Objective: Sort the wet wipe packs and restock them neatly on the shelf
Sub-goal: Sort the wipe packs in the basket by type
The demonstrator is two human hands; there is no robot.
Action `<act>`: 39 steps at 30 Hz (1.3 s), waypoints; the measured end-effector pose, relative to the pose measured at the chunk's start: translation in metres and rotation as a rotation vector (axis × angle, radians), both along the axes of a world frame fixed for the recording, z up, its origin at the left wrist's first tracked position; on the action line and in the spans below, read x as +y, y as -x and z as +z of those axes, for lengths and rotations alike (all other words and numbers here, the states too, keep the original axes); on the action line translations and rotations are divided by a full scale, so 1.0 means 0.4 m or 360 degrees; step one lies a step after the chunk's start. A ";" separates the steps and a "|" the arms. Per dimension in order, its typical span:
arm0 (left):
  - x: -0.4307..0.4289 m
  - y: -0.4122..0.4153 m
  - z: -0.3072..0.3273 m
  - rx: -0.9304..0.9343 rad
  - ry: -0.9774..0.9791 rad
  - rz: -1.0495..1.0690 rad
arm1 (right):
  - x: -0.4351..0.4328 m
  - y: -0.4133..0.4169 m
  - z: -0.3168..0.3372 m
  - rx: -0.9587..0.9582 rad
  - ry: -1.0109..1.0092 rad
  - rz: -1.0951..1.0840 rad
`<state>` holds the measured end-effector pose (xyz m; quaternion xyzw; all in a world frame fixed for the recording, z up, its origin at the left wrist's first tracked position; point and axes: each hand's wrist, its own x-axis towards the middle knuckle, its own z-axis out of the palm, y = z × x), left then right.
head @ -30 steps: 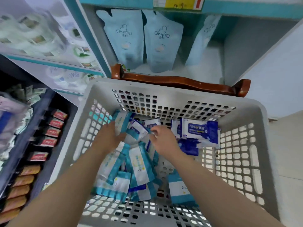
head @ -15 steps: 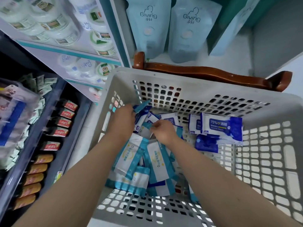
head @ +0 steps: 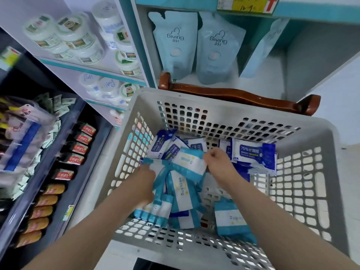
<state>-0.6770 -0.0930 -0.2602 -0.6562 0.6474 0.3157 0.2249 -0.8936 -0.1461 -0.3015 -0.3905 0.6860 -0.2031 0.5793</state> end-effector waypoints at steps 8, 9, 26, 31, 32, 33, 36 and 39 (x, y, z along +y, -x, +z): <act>-0.036 0.008 -0.066 0.0049 0.0125 0.0526 | 0.096 -0.001 -0.017 0.0116 -0.0073 0.0701; -0.035 0.008 -0.070 0.0044 0.0142 0.0608 | 0.094 -0.005 -0.019 0.0109 -0.0072 0.0758; -0.026 0.008 -0.079 0.0390 0.0209 0.0941 | 0.042 0.012 -0.025 -0.0059 -0.0446 0.0436; -0.031 0.035 -0.046 0.0656 0.0067 0.1017 | 0.022 0.170 0.043 0.0213 -0.0452 0.0930; -0.035 0.048 -0.038 0.0699 0.0029 0.0966 | 0.028 0.197 0.061 0.0343 -0.0436 0.1144; -0.038 0.063 -0.034 0.0744 -0.0025 0.0896 | 0.037 0.218 0.079 0.0499 -0.0427 0.1373; -0.038 0.132 -0.037 0.0890 -0.0219 0.0703 | 0.081 0.260 0.100 0.0726 -0.0584 0.1859; -0.033 0.224 -0.058 0.0899 -0.0422 0.0494 | 0.115 0.292 0.101 0.0670 -0.0778 0.1865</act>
